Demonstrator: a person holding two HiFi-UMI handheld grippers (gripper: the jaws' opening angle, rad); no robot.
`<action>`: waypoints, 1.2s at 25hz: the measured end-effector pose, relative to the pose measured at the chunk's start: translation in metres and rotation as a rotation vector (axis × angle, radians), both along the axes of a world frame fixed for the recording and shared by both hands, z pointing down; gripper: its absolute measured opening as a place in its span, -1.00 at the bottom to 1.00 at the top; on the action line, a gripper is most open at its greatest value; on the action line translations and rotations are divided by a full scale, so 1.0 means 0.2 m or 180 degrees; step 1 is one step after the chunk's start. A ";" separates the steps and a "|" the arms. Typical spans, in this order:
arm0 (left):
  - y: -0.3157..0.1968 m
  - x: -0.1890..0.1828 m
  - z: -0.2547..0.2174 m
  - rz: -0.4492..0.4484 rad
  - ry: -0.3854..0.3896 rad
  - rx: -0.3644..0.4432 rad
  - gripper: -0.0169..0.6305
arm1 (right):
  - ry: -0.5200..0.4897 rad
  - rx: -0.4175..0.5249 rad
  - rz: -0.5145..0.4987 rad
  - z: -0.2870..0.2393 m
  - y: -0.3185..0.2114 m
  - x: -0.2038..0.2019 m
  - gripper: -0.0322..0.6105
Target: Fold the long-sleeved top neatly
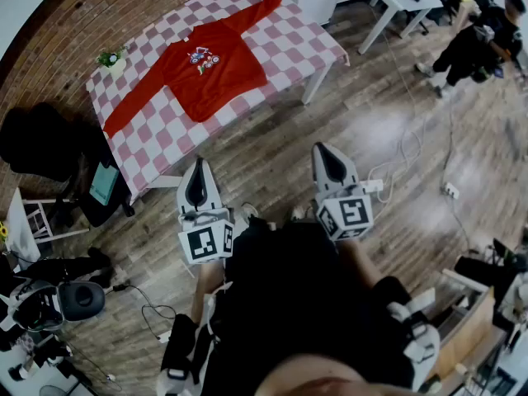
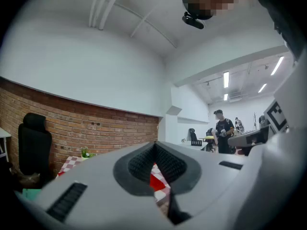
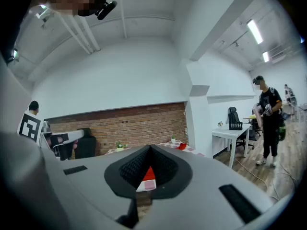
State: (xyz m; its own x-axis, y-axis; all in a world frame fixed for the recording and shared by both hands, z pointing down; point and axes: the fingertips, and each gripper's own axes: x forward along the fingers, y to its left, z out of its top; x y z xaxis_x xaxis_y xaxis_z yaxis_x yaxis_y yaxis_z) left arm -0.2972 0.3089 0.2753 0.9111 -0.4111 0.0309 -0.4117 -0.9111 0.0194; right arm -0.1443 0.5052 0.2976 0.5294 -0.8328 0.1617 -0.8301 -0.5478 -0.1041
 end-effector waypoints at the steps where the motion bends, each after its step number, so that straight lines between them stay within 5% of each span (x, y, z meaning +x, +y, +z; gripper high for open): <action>1: 0.00 -0.01 0.00 0.0004 -0.0008 -0.0008 -0.95 | 0.0003 -0.0002 0.0001 0.00 0.00 -0.01 -0.89; 15: -0.07 -0.05 0.00 0.0097 0.0042 -0.0021 -0.95 | 0.0131 0.0190 0.0101 -0.15 -0.06 -0.08 -0.89; 19: -0.11 -0.05 0.03 0.0160 0.0028 -0.0032 -0.95 | 0.0060 0.0129 0.0131 -0.10 -0.12 -0.07 -0.52; 30: -0.18 -0.02 0.11 0.0413 0.0010 -0.0171 -0.95 | -0.0072 0.0055 0.0202 0.04 -0.26 -0.10 -0.51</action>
State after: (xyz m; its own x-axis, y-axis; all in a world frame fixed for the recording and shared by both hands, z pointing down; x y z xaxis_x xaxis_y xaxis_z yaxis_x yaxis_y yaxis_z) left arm -0.3003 0.2725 0.2980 0.9566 -0.2877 0.0469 -0.2905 -0.9542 0.0708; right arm -0.1648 0.4539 0.3056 0.5777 -0.8004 0.1602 -0.7910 -0.5974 -0.1323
